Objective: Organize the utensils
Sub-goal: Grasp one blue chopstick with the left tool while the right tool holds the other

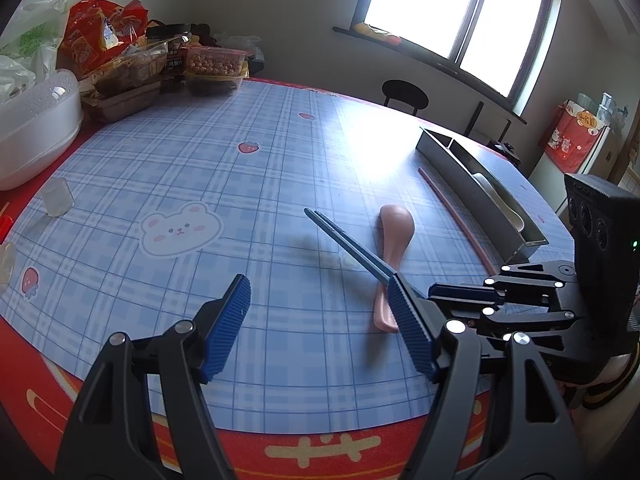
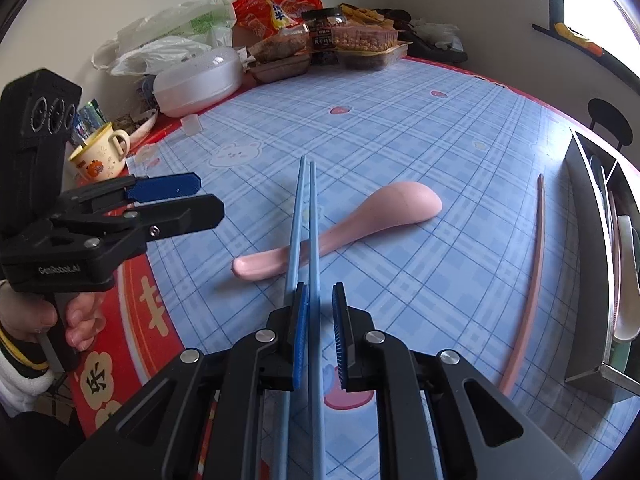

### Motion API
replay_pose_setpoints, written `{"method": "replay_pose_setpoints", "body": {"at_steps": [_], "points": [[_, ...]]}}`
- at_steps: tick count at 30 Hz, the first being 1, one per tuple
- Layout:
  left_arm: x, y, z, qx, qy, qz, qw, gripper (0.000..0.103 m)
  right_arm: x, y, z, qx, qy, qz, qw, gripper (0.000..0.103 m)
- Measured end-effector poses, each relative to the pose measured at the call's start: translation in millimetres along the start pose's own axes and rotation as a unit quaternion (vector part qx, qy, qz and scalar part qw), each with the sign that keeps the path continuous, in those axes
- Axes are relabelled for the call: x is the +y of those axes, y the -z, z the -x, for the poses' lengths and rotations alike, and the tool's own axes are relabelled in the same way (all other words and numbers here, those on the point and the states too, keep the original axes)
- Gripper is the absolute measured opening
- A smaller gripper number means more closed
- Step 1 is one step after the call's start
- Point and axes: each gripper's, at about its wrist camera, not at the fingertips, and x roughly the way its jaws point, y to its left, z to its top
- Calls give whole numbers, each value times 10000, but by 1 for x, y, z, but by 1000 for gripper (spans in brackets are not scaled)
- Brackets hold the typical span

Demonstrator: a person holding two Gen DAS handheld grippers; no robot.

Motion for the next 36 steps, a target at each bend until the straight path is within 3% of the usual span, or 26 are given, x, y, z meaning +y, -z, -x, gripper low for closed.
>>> {"method": "replay_pose_setpoints", "body": {"at_steps": [11, 18, 22, 24, 30, 36], "points": [[0, 0, 1, 10, 4, 14, 10000, 70, -1, -1, -3, -28, 2, -53, 10000, 6], [-6, 0, -2, 78, -175, -116, 9997, 66, -23, 2, 14, -452, -173, -552, 9973, 6], [-10, -1, -2, 143, -359, -153, 9991, 59, -27, 3, 18, -574, -316, -647, 9957, 6], [-12, -1, 0, 217, -264, -59, 9994, 50, -32, 4, 21, -642, -420, -735, 9943, 6], [-46, 8, -2, 438, 35, 14, 9990, 42, -45, 7, 28, -839, -584, -1064, 9891, 6], [-85, 15, -17, 687, -75, -77, 9976, 42, -56, 10, 34, -978, -689, -1354, 9836, 6]]}}
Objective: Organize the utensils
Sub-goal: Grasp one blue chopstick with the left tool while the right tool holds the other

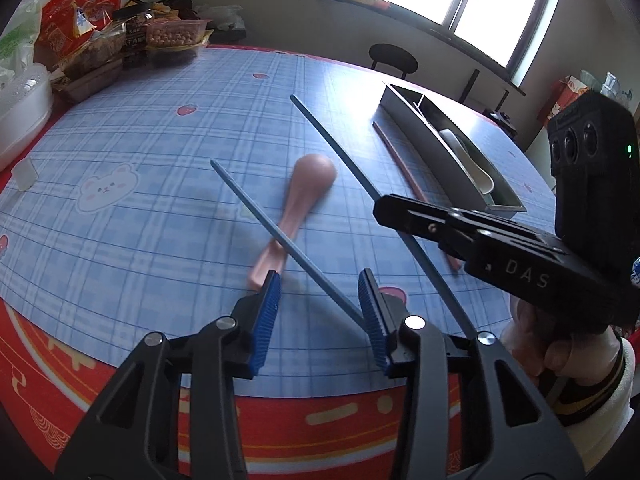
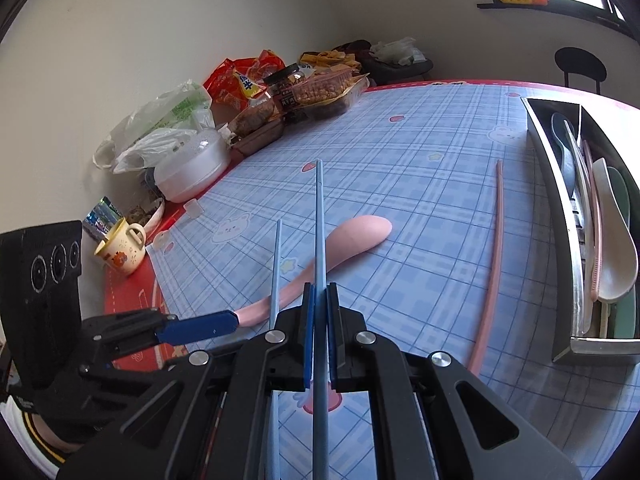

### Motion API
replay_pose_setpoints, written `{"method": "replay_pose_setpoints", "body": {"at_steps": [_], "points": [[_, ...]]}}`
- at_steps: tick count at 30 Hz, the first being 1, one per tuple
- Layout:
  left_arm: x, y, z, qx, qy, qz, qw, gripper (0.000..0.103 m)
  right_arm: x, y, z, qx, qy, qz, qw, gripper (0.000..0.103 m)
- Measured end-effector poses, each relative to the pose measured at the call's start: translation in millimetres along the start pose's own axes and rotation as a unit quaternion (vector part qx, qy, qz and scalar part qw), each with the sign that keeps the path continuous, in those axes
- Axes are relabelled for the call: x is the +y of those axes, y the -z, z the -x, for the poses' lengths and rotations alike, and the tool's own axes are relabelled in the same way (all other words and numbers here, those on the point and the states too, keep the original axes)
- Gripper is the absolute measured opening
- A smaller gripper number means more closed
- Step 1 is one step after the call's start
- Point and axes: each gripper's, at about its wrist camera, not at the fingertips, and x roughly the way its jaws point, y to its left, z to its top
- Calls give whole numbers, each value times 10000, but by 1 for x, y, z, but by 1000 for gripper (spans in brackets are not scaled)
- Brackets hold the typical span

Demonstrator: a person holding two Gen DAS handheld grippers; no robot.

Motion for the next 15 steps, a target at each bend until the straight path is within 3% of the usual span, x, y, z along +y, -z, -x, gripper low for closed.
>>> {"method": "replay_pose_setpoints", "body": {"at_steps": [6, 15], "points": [[-17, -2, -12, 76, -437, -210, 9988, 43, -8, 0, 4, -66, -83, -202, 9997, 6], [-22, -10, -30, 283, -754, -406, 9959, 45, -8, 0, 5, -73, -106, -223, 9997, 6]]}}
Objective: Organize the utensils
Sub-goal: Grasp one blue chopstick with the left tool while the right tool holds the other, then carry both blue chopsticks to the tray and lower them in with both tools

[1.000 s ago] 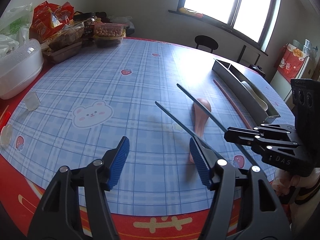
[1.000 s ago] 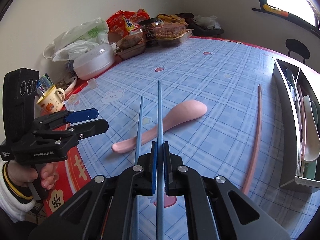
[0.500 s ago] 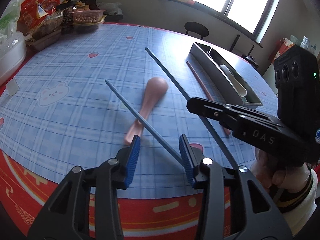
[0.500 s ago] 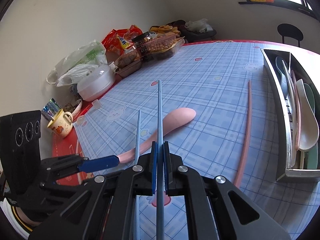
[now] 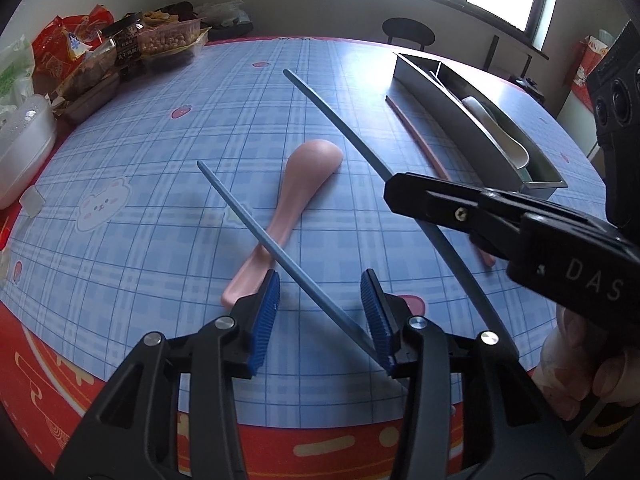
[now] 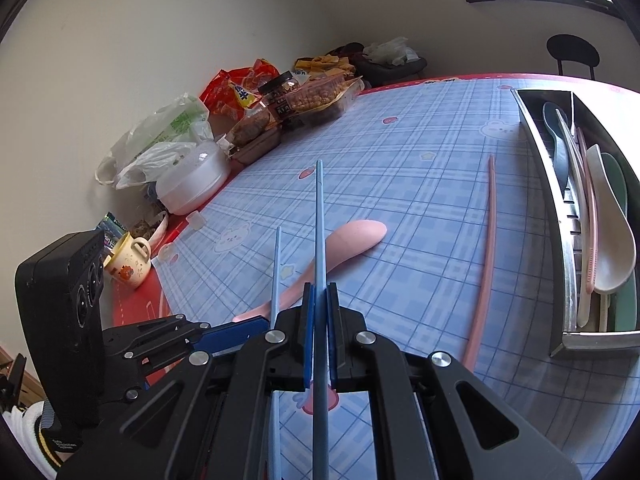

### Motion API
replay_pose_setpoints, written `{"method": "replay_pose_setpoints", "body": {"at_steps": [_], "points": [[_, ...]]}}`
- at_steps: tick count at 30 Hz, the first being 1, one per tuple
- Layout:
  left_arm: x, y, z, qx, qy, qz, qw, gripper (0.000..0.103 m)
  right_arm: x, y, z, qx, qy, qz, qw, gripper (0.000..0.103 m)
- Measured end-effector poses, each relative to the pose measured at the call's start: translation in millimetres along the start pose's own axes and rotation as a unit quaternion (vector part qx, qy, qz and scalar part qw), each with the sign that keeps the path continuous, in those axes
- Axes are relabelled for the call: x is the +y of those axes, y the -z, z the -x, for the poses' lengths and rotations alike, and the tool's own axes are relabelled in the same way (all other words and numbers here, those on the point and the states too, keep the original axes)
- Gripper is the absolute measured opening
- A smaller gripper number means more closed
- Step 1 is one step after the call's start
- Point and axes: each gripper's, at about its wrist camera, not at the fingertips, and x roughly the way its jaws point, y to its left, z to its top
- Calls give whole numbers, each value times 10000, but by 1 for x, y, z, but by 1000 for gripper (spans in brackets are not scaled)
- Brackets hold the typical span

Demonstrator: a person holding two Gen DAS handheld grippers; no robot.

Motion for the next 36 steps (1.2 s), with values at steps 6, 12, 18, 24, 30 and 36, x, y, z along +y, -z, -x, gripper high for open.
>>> {"method": "replay_pose_setpoints", "body": {"at_steps": [6, 12, 18, 24, 30, 36], "points": [[-3, -2, -3, 59, -176, -321, 9993, 38, -1, 0, 1, -14, 0, -23, 10000, 6], [14, -4, -2, 149, -212, -311, 9992, 16, -1, 0, 1, -13, 2, -13, 10000, 6], [21, 1, 0, 72, -181, -263, 9995, 12, 1, 0, 1, -1, 8, 0, 10000, 6], [18, 8, 2, -171, -195, -422, 9988, 12, 1, 0, 1, 1, 25, -17, 10000, 6], [27, 8, 3, -222, 97, -205, 9995, 10, 1, -1, -1, 1, 67, -24, 10000, 6], [52, 12, 12, -463, 662, 422, 9958, 10, 2, 0, -1, 2, 84, 11, 10000, 6]]}}
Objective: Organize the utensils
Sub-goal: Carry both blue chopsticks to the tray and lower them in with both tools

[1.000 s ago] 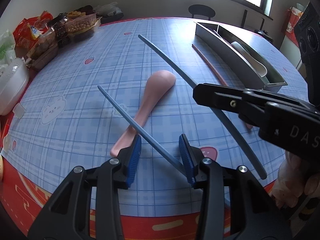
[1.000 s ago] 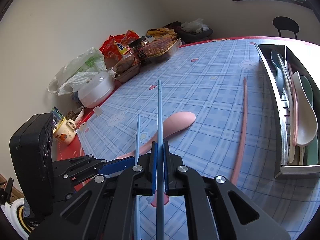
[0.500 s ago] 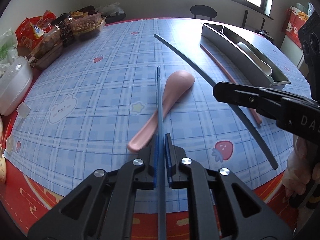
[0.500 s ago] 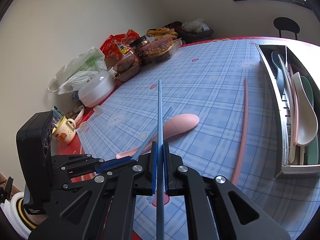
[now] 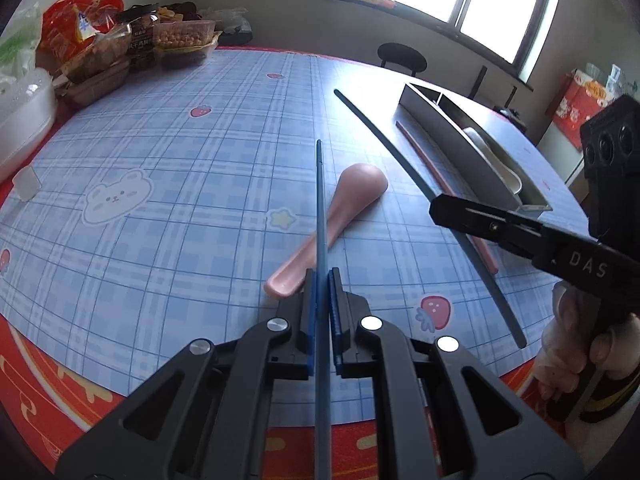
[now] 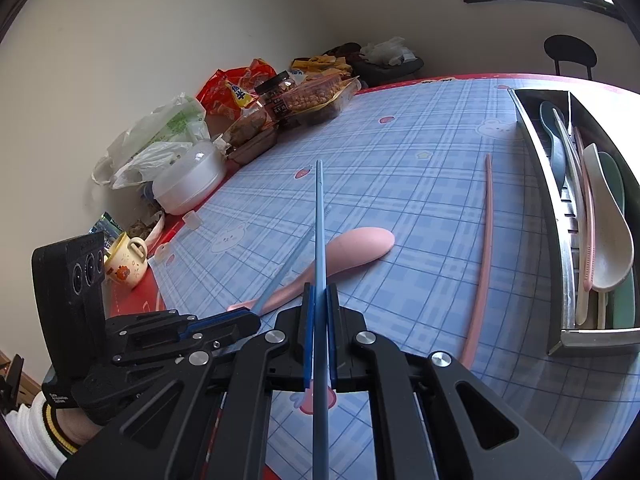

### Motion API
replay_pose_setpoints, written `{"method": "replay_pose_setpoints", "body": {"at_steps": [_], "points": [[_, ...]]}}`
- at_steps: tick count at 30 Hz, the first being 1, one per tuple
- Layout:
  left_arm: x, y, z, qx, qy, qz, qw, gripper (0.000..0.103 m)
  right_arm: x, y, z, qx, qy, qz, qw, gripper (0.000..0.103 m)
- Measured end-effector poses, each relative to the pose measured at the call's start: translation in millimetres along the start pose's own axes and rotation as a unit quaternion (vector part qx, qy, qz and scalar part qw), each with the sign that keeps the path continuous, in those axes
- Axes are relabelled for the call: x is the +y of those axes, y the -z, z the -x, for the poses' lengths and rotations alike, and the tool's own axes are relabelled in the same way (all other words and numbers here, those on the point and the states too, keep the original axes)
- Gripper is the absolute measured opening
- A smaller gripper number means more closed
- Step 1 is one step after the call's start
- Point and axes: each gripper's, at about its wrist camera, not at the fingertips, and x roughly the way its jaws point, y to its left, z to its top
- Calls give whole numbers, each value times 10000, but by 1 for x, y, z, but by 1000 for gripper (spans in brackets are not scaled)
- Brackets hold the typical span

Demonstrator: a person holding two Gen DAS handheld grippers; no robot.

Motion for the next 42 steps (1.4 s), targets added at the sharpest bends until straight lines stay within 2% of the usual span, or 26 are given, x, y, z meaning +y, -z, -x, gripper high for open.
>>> {"method": "replay_pose_setpoints", "body": {"at_steps": [6, 11, 16, 21, 28, 35, 42], "points": [[18, 4, 20, -519, 433, 463, 9966, 10, 3, 1, -3, 22, 50, 77, 10000, 6], [27, 4, 24, -617, 667, 669, 9936, 10, 3, 1, -5, 21, 84, 62, 9999, 6], [25, 3, 23, -595, 724, 652, 9935, 10, 3, 0, -4, -8, 84, 59, 9999, 6], [27, 1, 24, -601, 625, 678, 9939, 10, 3, 0, -3, -31, 87, 61, 9999, 6], [30, -11, 35, -622, 669, 850, 9922, 10, -9, -5, 5, -50, 20, -172, 9998, 6], [14, -45, 52, -902, 798, 725, 9901, 10, -33, -27, 45, -483, -124, -418, 9979, 6], [-28, -92, 32, -930, 1189, 708, 9860, 10, -81, -70, 88, -1221, 512, -587, 9895, 6]]}}
